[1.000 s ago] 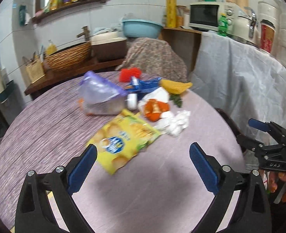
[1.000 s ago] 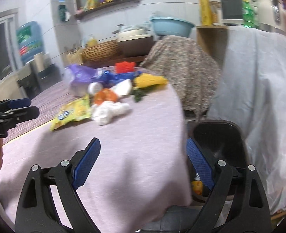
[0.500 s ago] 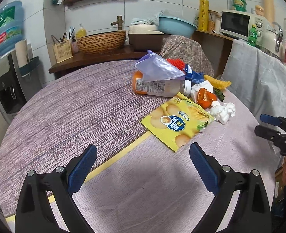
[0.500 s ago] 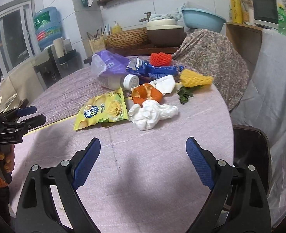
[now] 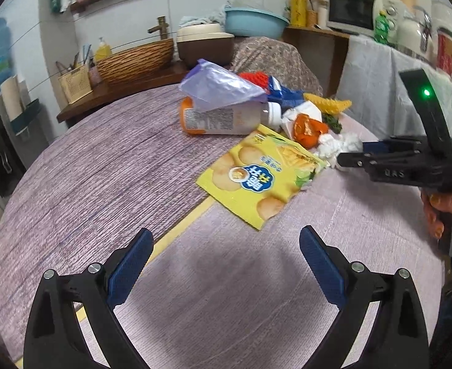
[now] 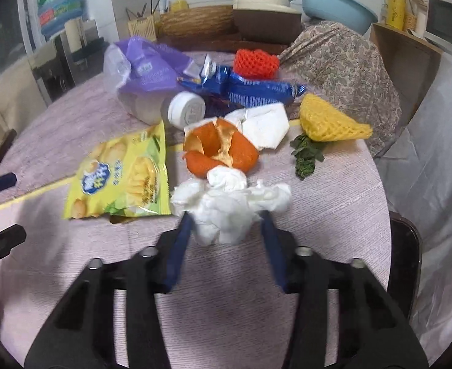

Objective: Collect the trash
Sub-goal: 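Grasp the crumpled white tissue with the right tool, then lift the tissue with the right tool while the left tool grasps the yellow snack bag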

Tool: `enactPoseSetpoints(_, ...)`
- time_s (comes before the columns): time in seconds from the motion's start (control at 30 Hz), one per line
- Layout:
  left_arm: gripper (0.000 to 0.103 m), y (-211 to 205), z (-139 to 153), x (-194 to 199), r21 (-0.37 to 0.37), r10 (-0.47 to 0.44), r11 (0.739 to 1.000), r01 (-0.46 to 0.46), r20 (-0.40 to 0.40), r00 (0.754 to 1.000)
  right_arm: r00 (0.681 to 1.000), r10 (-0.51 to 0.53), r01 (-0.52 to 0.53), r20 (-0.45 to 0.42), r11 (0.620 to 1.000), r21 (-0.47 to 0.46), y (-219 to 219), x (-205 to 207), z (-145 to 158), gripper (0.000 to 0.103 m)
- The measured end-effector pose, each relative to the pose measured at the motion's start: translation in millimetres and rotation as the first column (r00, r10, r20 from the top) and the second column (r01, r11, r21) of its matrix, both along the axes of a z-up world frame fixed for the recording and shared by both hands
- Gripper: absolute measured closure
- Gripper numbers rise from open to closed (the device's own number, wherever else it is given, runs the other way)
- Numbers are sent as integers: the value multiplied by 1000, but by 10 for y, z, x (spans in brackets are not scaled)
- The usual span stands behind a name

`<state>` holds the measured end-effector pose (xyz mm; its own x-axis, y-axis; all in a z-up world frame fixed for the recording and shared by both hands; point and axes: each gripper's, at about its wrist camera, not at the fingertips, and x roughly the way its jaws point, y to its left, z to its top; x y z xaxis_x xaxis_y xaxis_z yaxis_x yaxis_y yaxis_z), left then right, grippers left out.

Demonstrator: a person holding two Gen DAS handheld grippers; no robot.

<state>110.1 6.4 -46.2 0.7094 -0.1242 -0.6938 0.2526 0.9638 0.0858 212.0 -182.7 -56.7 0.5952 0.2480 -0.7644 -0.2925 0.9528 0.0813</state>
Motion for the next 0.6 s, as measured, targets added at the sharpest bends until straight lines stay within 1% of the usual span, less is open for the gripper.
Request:
enactPoseSetpoints(0.07, 8, -97, -27, 33, 34, -29, 999, 29, -4, 1000, 1000, -4, 4, 5, 1000, 26, -15, -18, 8, 72)
enactPoseSetpoints(0.13, 8, -195, -54, 81, 66, -54, 996, 55, -10, 998, 1000, -5, 4, 11, 999, 44, -35, -53, 29, 76)
enactPoseSetpoints(0.17, 9, -243, -63, 106, 81, -66, 994, 67, -12, 998, 1000, -7, 6, 16, 998, 56, -55, -82, 41, 76)
enactPoseSetpoints(0.23, 12, -352, -74, 164, 112, -92, 989, 93, -8, 996, 1000, -12, 10, 26, 997, 77, -100, -151, 70, 76)
enactPoseSetpoints(0.3, 15, -466, -90, 240, 157, -107, 982, 106, -2, 994, 999, -20, 17, 34, 995, 96, -144, -216, 100, 76)
enactPoseSetpoints(0.43, 15, -645, -90, 358, 166, -137, 977, 136, -7, 991, 998, -32, 26, 57, 994, 103, -216, -379, 171, 76)
enactPoseSetpoints(0.5, 16, -767, -116, 417, 196, -156, 968, 155, -10, 988, 997, -38, 29, 73, 993, 113, -257, -457, 209, 76)
enactPoseSetpoints(0.53, 17, -821, -140, 448, 217, -155, 964, 154, -11, 988, 996, -44, 34, 79, 992, 119, -282, -484, 223, 76)
enactPoseSetpoints(0.6, 20, -892, -186, 507, 229, -162, 960, 164, -28, 986, 994, -62, 51, 89, 992, 116, -339, -536, 248, 76)
